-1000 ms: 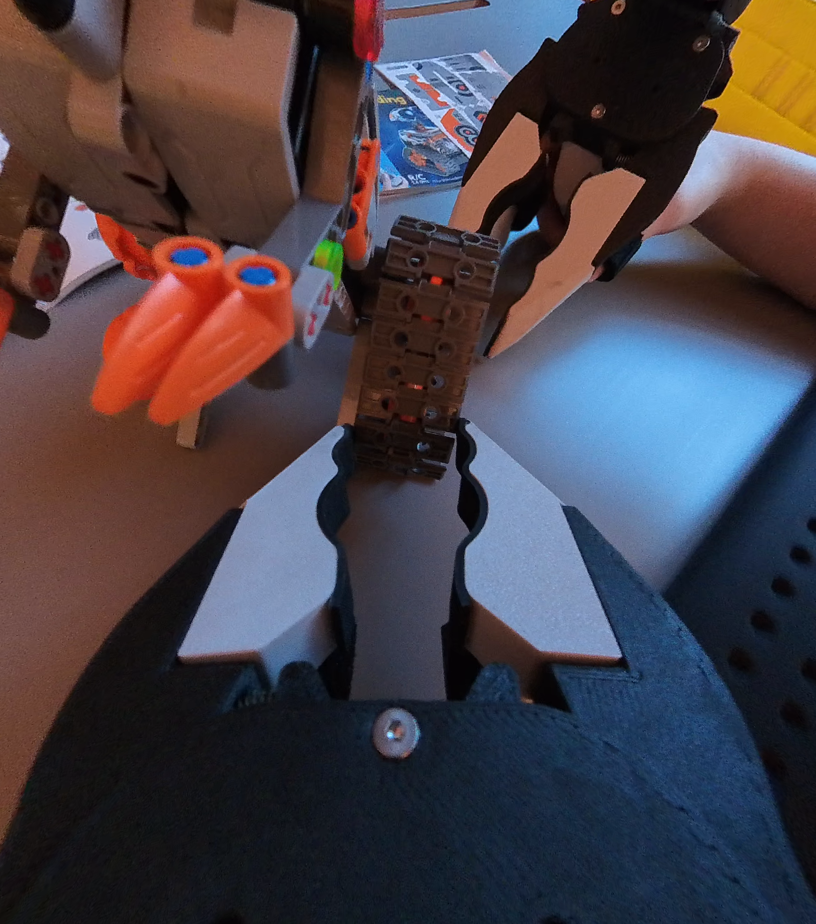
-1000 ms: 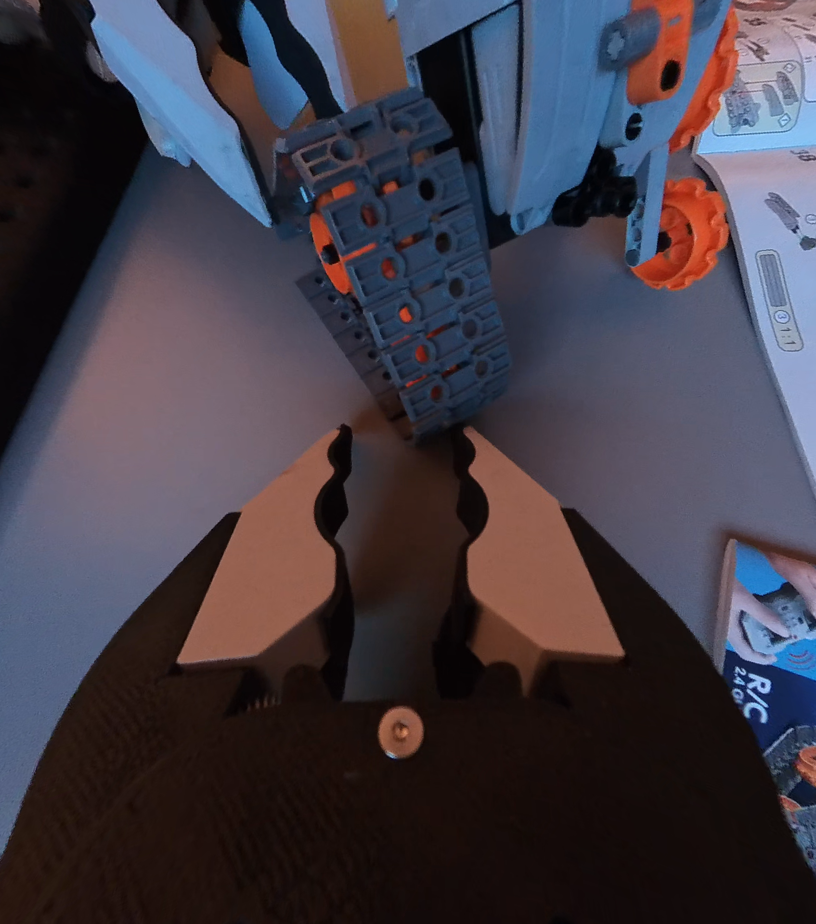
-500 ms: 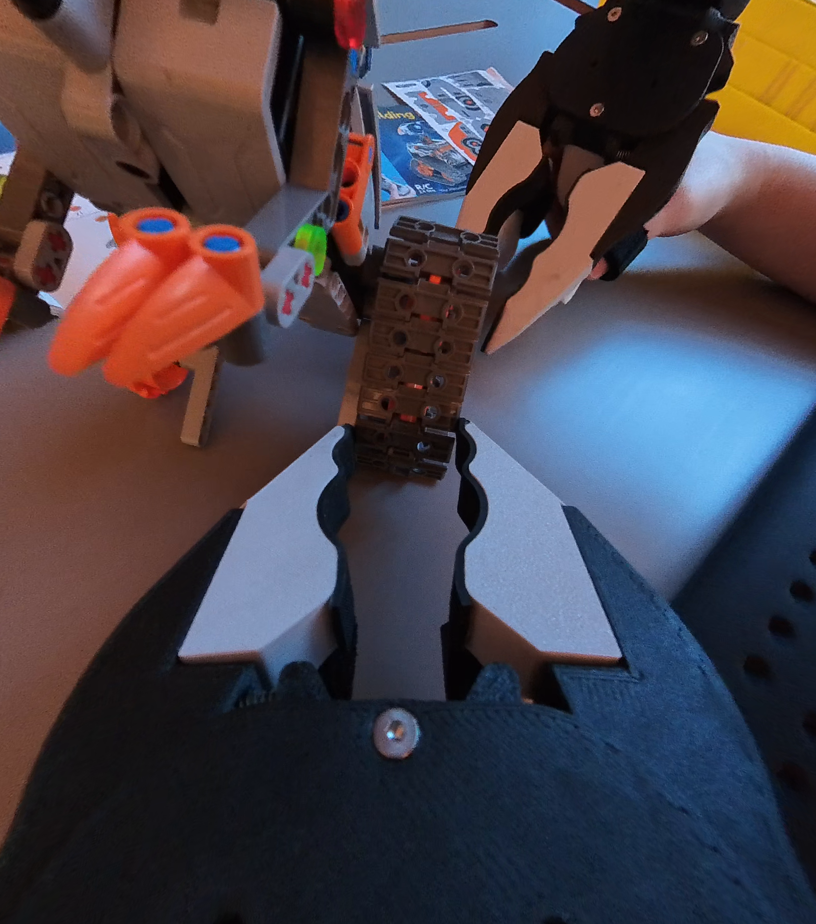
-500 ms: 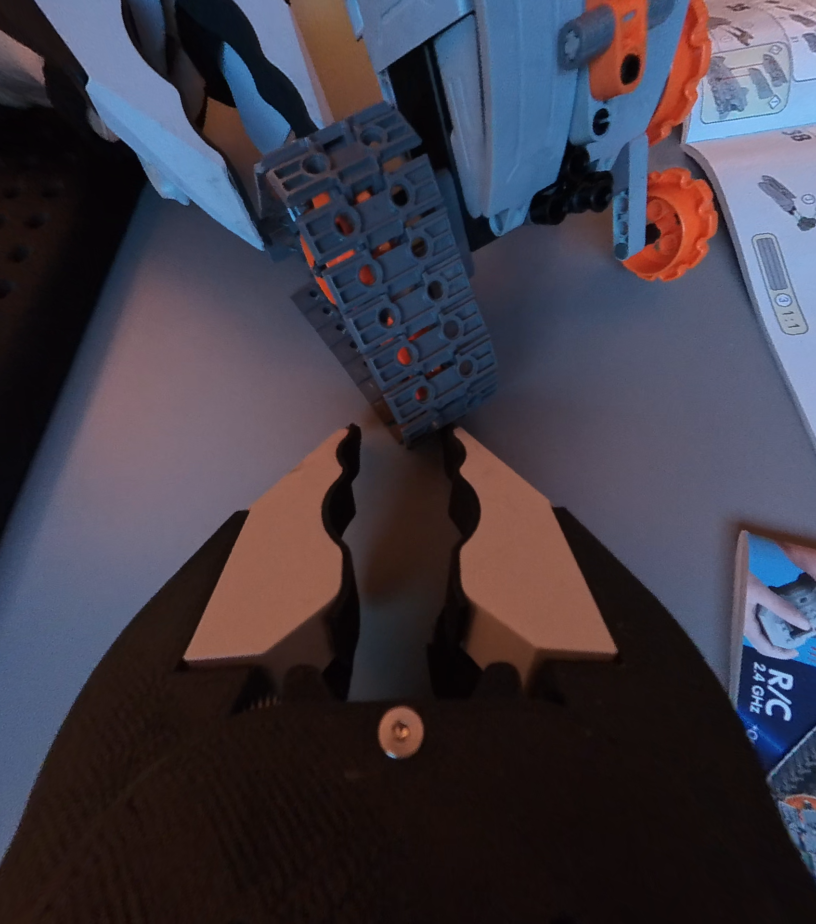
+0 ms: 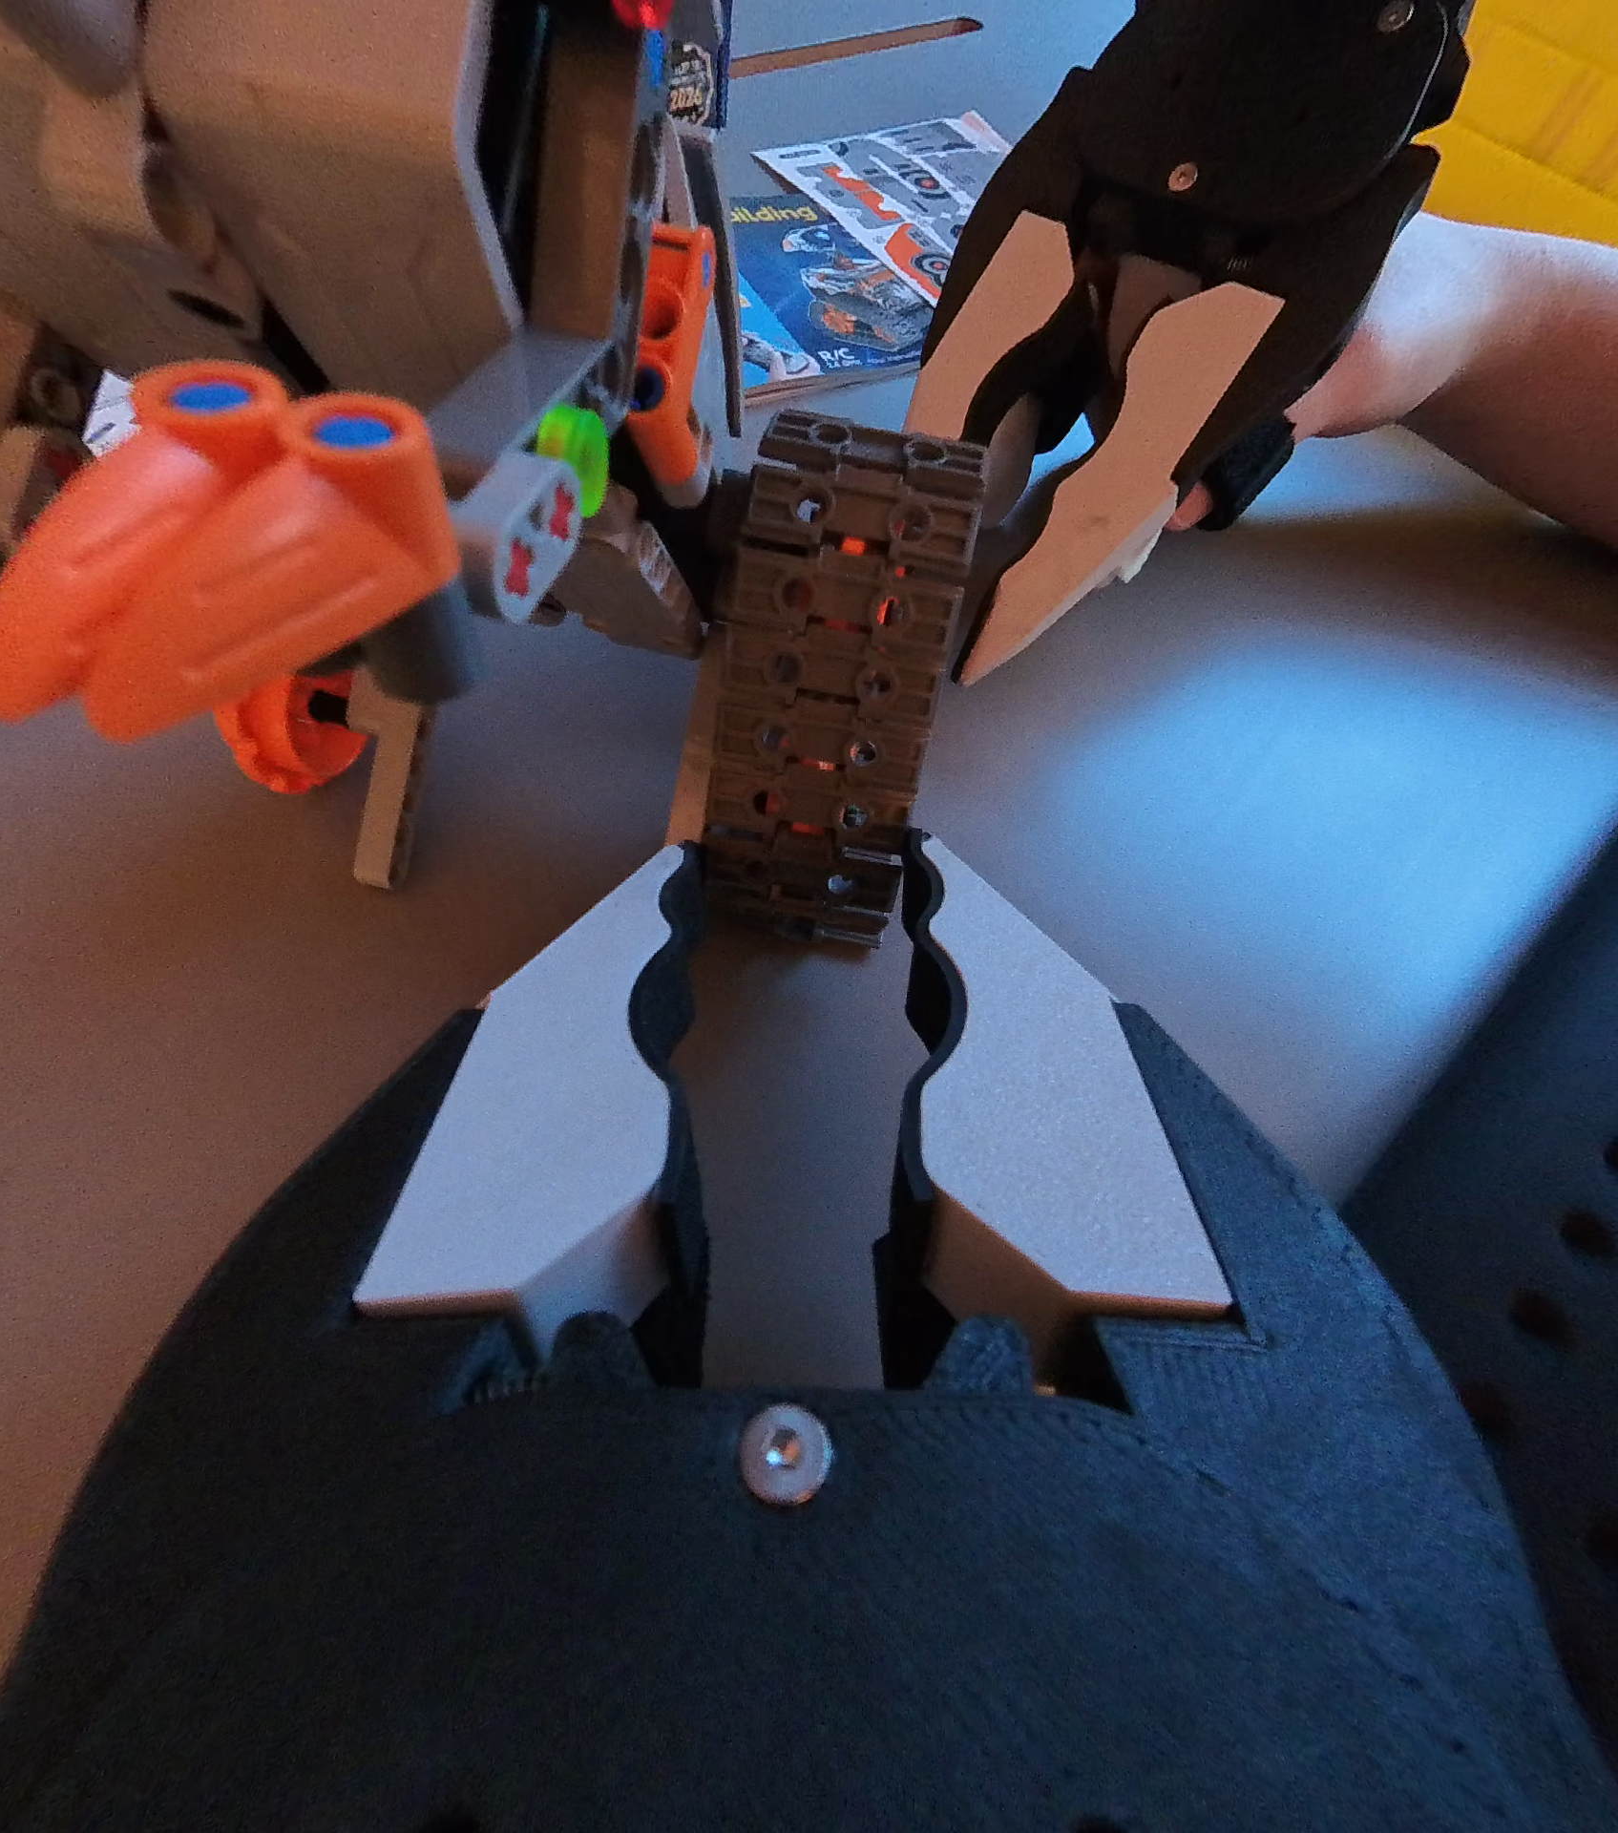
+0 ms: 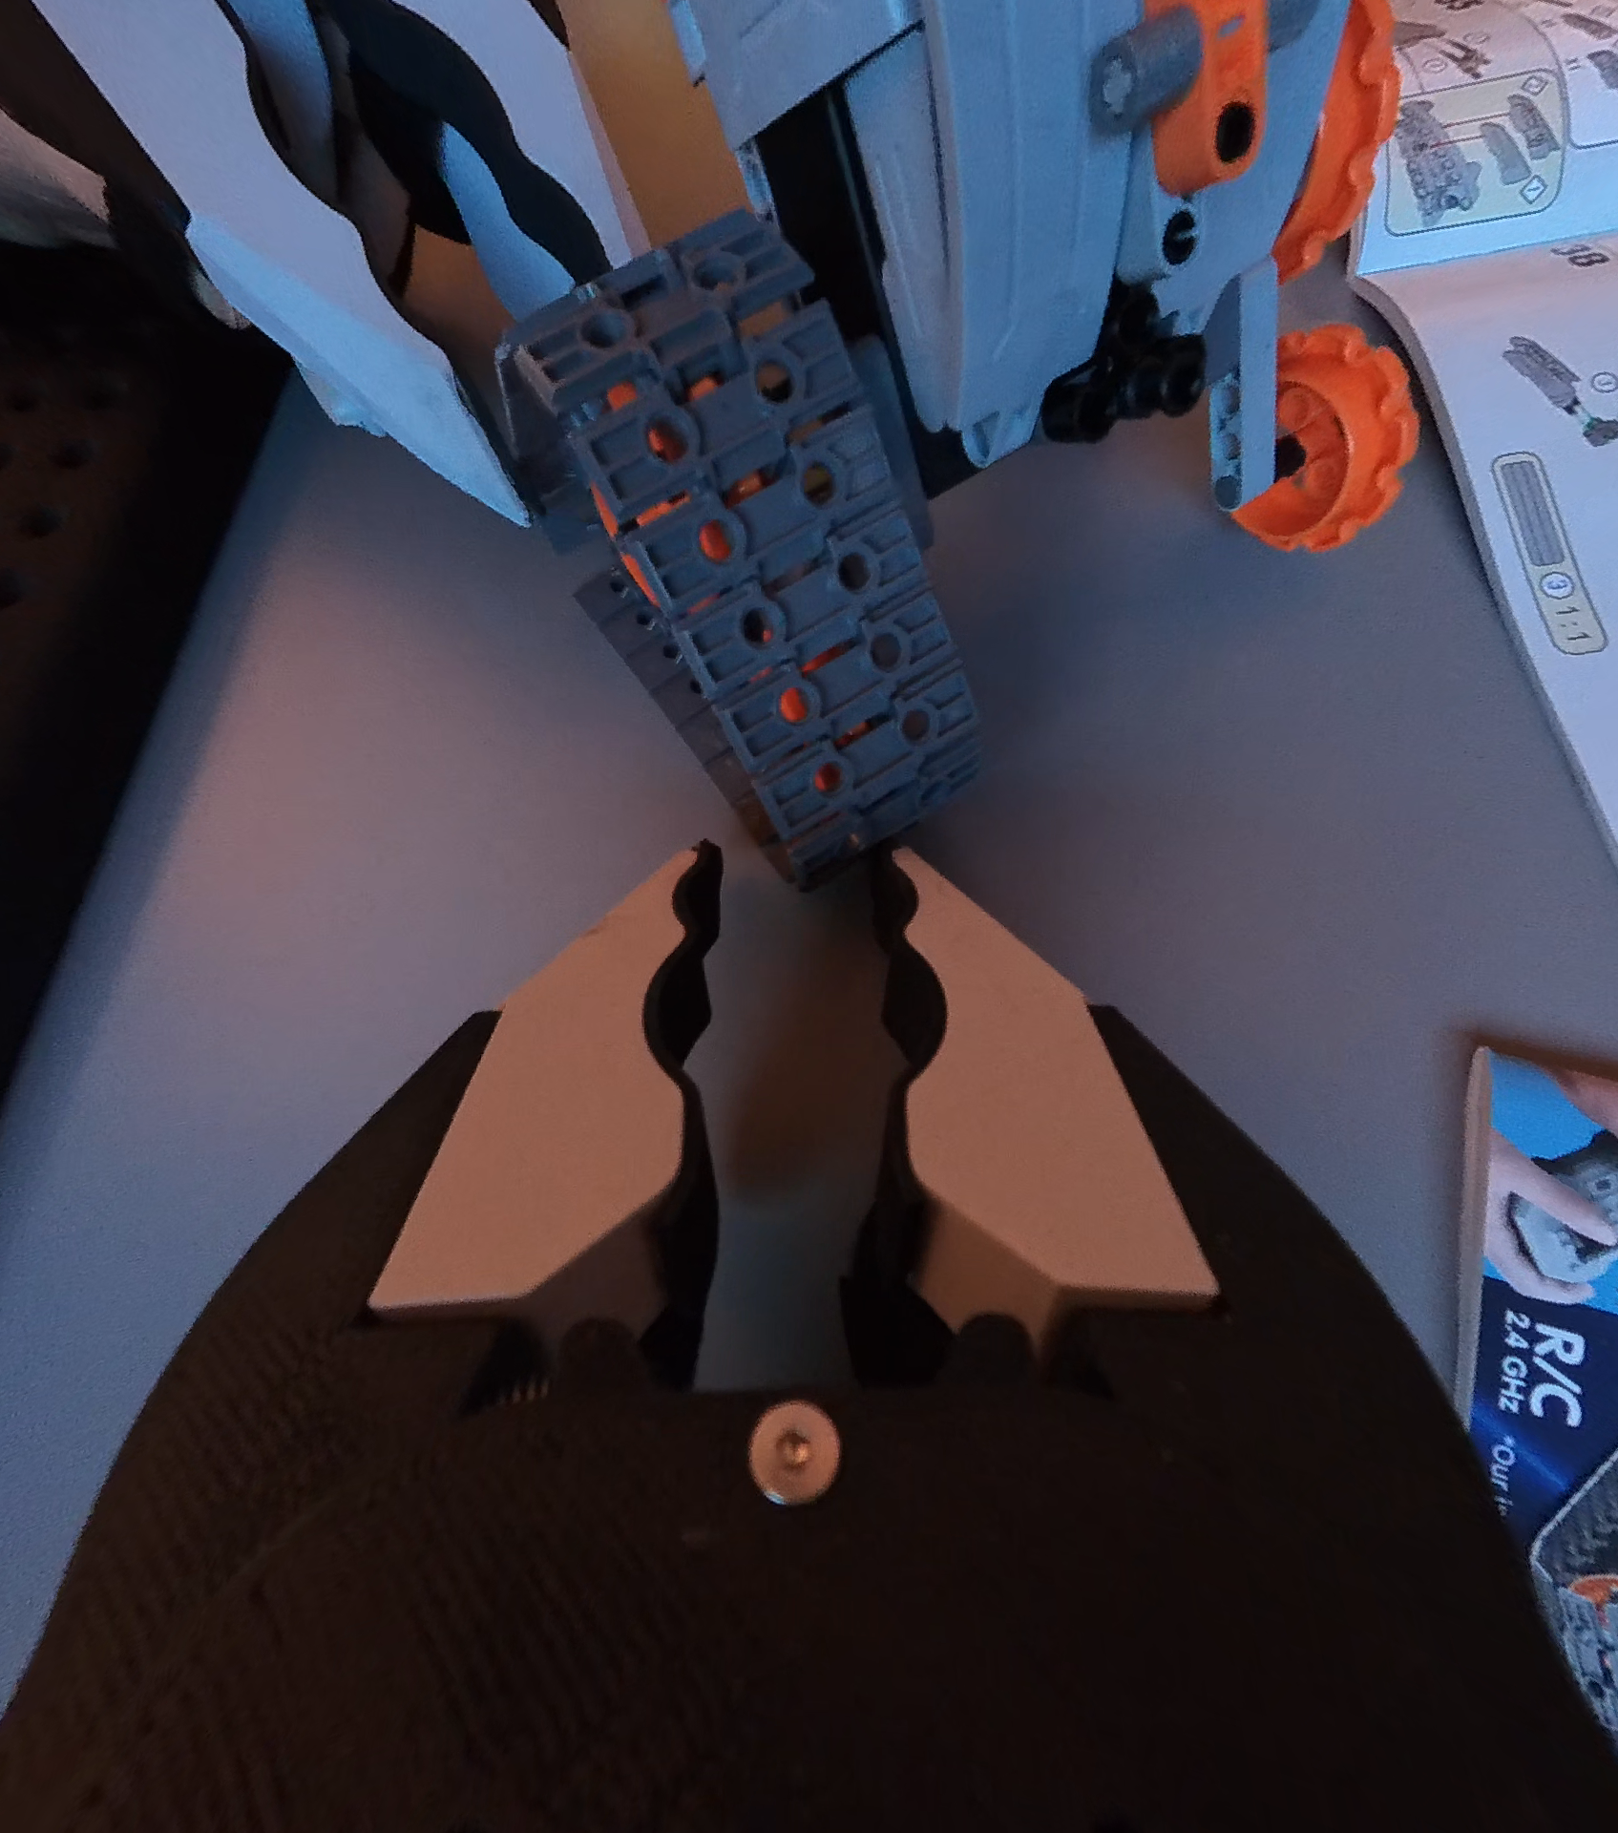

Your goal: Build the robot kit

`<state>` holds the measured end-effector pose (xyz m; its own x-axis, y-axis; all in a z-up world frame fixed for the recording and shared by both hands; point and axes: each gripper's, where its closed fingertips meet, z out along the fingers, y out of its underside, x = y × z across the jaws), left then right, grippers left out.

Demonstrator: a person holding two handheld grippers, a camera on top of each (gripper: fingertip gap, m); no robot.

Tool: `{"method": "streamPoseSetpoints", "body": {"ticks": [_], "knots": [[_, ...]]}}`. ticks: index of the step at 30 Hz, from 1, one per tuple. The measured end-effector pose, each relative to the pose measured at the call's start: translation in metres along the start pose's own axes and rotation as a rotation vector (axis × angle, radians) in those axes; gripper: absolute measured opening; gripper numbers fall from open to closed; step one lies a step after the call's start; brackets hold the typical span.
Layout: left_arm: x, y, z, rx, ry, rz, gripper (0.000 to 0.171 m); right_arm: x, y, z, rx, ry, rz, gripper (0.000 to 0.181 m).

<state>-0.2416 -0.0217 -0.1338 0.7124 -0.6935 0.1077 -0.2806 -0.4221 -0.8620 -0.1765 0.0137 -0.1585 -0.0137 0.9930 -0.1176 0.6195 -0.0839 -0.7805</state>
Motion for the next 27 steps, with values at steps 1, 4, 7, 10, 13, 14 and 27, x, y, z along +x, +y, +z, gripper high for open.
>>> {"method": "streamPoseSetpoints", "body": {"ticks": [1, 4, 7, 10, 13, 14, 27], "knots": [[0.0000, 0.0000, 0.0000, 0.000, 0.002, -0.003, 0.039, 0.0000, -0.0002, -0.0001, 0.000, -0.002, 0.001, 0.029], [0.0001, 0.0006, 0.0004, -0.002, 0.002, -0.001, 0.039, 0.0006, -0.0013, -0.0003, 0.003, 0.005, -0.007, 0.030], [0.0000, 0.0010, 0.0006, -0.004, 0.005, -0.002, 0.039, 0.0008, -0.0012, -0.0002, 0.006, 0.000, -0.004, 0.030], [0.0001, 0.0012, 0.0008, -0.005, 0.008, -0.004, 0.039, 0.0003, -0.0009, 0.0000, 0.003, 0.004, -0.007, 0.031], [0.0004, 0.0014, 0.0011, -0.007, 0.017, -0.010, 0.039, -0.0012, -0.0013, 0.0006, 0.000, 0.007, -0.009, 0.032], [0.0006, 0.0014, 0.0013, -0.007, 0.022, -0.016, 0.039, -0.0010, -0.0014, 0.0009, 0.000, 0.008, -0.009, 0.033], [0.0003, 0.0024, 0.0020, -0.015, -0.004, 0.029, 0.039, -0.0001, -0.0012, 0.0038, -0.006, 0.026, -0.017, 0.033]]}}
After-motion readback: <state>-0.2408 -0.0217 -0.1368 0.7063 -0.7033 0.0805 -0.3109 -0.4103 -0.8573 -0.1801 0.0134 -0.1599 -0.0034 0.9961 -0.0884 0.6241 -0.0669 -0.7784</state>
